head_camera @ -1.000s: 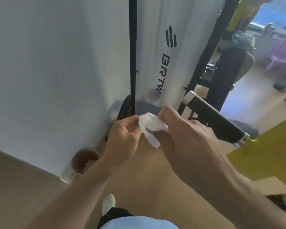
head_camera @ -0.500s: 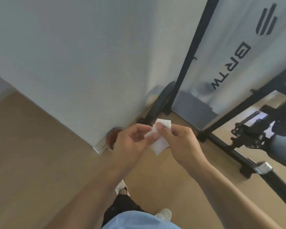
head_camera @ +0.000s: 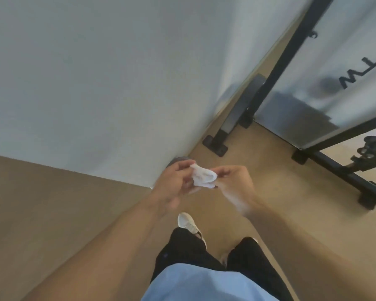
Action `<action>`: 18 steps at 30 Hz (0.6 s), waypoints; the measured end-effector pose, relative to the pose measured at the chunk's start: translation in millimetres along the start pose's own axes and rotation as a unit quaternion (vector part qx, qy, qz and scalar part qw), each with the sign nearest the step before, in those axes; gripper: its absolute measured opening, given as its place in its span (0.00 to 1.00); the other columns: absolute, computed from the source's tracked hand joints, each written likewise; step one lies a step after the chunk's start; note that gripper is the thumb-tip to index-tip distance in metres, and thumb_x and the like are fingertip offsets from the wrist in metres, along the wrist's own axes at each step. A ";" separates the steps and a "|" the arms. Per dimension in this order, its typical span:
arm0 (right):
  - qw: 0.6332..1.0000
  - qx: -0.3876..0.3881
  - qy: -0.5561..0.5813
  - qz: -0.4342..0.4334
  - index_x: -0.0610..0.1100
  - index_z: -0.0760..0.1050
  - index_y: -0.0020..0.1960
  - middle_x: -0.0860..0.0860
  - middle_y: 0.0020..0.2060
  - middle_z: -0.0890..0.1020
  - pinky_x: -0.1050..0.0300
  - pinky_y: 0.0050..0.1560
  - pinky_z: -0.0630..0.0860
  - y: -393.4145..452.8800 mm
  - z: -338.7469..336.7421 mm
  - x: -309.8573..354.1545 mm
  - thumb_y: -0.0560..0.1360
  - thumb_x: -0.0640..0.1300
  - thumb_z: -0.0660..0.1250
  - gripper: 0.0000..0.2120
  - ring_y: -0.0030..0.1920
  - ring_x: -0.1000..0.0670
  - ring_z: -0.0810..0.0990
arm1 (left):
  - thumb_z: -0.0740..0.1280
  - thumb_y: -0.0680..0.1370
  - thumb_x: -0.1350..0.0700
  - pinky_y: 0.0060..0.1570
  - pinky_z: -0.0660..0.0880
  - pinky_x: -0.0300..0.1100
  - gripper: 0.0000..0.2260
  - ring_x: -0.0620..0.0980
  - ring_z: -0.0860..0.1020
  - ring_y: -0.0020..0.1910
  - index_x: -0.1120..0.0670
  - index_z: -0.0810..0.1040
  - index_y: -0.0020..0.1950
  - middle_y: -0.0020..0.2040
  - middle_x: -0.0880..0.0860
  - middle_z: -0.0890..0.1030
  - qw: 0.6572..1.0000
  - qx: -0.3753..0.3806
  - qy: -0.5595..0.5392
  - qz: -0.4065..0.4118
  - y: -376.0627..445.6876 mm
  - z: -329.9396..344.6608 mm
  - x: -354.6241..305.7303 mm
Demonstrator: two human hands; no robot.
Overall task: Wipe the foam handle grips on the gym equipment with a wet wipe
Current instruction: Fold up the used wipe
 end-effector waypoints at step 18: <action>0.976 0.004 0.099 0.196 0.43 0.84 0.48 0.45 0.42 0.87 0.60 0.40 0.83 251.6 72.7 -224.8 0.72 0.38 0.76 0.05 0.37 0.50 0.86 | 0.66 0.80 0.66 0.41 0.82 0.36 0.10 0.50 0.84 0.42 0.65 0.78 0.62 0.53 0.62 0.83 0.989 -0.138 0.039 -0.034 270.6 -58.7 145.8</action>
Point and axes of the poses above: each hand's wrist, its own y-axis towards the middle knuckle, its own z-axis out of the palm, x = y × z, the point moved 1 cm from there along y, towards the middle knuckle
